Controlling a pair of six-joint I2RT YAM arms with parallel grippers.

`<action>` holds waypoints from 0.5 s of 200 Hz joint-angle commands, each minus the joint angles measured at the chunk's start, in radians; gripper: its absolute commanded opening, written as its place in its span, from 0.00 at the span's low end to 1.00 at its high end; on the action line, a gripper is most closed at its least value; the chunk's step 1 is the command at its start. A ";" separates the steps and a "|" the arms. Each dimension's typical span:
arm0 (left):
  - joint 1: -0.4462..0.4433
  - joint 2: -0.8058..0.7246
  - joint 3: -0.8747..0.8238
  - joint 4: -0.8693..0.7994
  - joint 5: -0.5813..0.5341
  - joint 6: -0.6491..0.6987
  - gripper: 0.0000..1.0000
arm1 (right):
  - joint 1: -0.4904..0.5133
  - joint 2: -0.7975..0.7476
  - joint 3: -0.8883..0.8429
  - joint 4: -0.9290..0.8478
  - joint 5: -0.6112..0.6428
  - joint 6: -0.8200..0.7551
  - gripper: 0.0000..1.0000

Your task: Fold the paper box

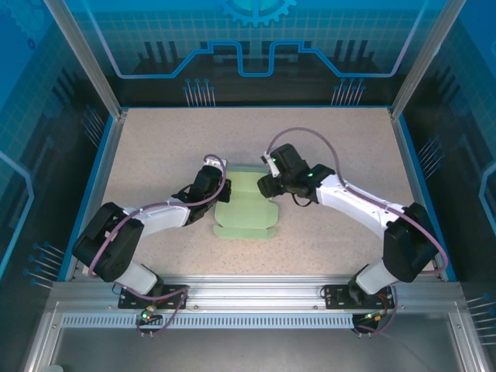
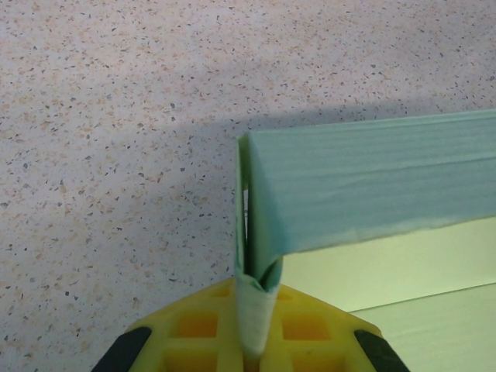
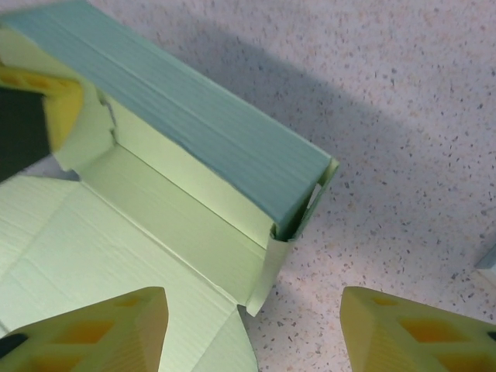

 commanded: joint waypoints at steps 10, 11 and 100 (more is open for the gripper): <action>-0.004 -0.017 0.043 -0.040 0.022 0.004 0.00 | 0.046 0.050 0.050 -0.008 0.133 0.015 0.61; -0.005 -0.017 0.044 -0.044 0.023 0.005 0.00 | 0.047 0.050 0.051 -0.008 0.132 0.014 0.61; 0.036 0.105 0.421 -0.788 0.230 0.171 0.00 | -0.103 -0.165 -0.002 0.011 -0.057 -0.034 0.63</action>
